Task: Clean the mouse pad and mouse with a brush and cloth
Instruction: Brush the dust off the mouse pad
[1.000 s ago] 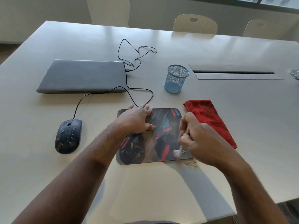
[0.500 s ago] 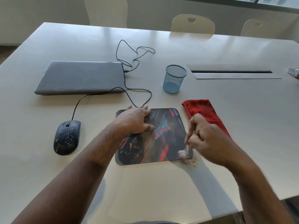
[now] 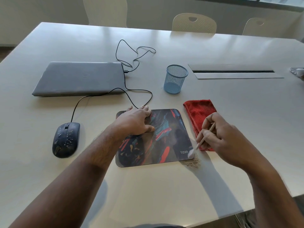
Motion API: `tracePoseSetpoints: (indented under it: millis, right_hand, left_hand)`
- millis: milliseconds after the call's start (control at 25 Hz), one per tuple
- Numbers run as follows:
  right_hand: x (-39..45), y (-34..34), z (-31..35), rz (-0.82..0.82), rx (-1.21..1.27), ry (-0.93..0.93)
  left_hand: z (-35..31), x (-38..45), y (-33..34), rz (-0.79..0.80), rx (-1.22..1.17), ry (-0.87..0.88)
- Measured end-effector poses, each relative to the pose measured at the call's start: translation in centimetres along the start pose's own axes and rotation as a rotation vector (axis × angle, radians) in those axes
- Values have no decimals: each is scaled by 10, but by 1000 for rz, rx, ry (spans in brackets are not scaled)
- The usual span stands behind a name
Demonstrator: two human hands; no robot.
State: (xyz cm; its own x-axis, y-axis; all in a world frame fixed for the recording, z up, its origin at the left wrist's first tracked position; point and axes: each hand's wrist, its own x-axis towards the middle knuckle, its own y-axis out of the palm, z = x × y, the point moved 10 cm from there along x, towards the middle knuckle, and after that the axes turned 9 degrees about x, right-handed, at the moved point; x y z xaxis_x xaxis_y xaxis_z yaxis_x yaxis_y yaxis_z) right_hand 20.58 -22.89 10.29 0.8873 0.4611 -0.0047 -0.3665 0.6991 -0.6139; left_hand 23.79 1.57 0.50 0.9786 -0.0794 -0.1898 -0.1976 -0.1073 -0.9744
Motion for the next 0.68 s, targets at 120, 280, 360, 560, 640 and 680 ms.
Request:
tracePoseSetpoints:
  millis: [120, 280, 360, 560, 640, 680]
  right_hand:
    - [-2, -3, 1, -79, 25, -5]
    - [-6, 1, -12, -10, -11, 85]
    - [-6, -9, -7, -63, 32, 57]
    - [-7, -4, -8, -95, -53, 77]
    - [-9, 2, -3, -38, -56, 53]
    - [-10, 4, 3, -23, -18, 19]
  left_hand:
    - [0, 0, -1, 5, 7, -2]
    - [0, 0, -1, 10, 1, 2]
    - [0, 0, 0, 7, 5, -1]
    - [1, 1, 0, 4, -2, -2]
    - [0, 0, 0, 6, 4, 4]
    - [0, 0, -1, 3, 4, 4]
